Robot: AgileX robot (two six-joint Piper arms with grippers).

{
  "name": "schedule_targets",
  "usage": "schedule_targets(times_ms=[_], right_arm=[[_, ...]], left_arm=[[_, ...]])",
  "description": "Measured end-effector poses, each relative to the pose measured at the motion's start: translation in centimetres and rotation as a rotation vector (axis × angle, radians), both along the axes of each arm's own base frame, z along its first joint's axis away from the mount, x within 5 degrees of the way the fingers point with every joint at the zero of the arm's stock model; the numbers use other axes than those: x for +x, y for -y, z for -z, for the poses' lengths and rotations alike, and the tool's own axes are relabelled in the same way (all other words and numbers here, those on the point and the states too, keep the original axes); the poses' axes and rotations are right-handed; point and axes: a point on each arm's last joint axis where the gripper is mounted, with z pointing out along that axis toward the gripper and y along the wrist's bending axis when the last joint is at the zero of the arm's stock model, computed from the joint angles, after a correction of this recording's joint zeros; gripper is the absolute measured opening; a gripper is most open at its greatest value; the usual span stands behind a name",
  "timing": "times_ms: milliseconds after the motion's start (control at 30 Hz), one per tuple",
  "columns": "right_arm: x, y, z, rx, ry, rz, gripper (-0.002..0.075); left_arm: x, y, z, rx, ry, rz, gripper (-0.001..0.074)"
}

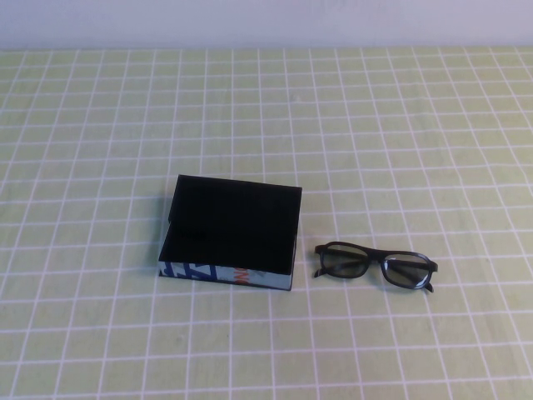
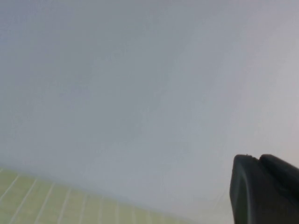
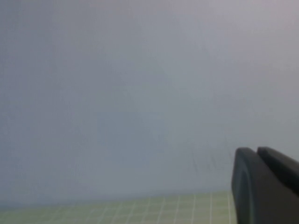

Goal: Return glasses to glasses case

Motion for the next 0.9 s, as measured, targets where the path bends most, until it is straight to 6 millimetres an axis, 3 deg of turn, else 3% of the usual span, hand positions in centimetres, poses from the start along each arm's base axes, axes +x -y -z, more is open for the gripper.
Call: schedule_targets(times_ms=[133, 233, 467, 667, 900], right_arm=[[4.8, -0.3, 0.7, -0.018, -0.132, 0.013, -0.0018], [7.1, -0.5, 0.9, -0.005, -0.13, 0.037, -0.0018], [10.4, -2.9, 2.6, -0.059, -0.231, -0.067, -0.0018], [13.9, -5.2, 3.6, -0.305, -0.429, -0.229, -0.0018], [16.9, -7.2, 0.5, -0.617, -0.52, -0.439, -0.0018]], left_arm=[[2.0, 0.1, 0.7, 0.15, -0.297, -0.026, -0.0003], [2.6, 0.1, 1.6, 0.215, -0.424, -0.022, -0.0003], [2.6, 0.2, 1.9, 0.235, -0.457, -0.013, -0.0003], [3.4, 0.3, 0.7, 0.282, -0.323, -0.027, -0.0003], [6.5, 1.3, 2.1, 0.318, -0.501, 0.087, -0.0004]])
